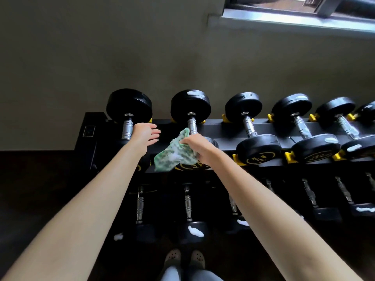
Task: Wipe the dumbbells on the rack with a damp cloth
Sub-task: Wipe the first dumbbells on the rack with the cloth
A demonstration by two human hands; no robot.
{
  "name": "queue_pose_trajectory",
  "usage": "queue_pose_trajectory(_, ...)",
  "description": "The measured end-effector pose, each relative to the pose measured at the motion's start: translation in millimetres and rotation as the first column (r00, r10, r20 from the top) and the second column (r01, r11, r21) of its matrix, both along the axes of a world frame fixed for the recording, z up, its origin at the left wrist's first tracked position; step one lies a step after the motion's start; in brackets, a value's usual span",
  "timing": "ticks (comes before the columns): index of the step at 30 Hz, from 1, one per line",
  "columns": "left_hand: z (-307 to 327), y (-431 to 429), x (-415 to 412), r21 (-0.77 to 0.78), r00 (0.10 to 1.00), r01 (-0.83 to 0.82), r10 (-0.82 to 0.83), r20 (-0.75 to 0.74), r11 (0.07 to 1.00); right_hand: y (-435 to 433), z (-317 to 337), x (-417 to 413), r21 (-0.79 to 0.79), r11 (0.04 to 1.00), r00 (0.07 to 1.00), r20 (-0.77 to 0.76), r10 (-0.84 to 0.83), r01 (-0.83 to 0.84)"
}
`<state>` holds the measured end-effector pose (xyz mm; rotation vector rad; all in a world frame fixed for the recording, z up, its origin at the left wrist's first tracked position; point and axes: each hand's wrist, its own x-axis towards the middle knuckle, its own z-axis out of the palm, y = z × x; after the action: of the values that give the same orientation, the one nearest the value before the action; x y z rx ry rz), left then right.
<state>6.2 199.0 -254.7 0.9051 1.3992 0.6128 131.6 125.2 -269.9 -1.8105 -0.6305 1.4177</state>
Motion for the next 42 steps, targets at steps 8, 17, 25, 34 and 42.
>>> queue_pose_trajectory(8,-4,8,-10,-0.205,0.852,0.509,-0.456,0.256,0.836,-12,11,36,0.068,0.975,0.692,-0.715,-0.099,0.211)
queue_pose_trajectory(17,2,10,25,0.150,0.939,0.307,-0.324,0.112,0.940,-19,9,71,0.084,0.947,0.787,-0.581,-0.207,0.311)
queue_pose_trajectory(25,11,-3,68,0.656,0.891,0.401,-0.108,-0.440,0.639,-8,-2,67,0.164,0.900,0.915,-0.094,-0.394,0.404)
queue_pose_trajectory(34,22,-18,91,0.488,0.801,0.598,-0.460,-0.383,0.636,-5,10,67,0.193,0.795,0.785,-0.405,-0.469,0.575)
queue_pose_trajectory(42,39,-30,85,0.305,0.367,0.900,-0.919,-0.147,0.311,-22,-1,92,0.125,0.783,0.506,-0.821,-0.263,0.610)
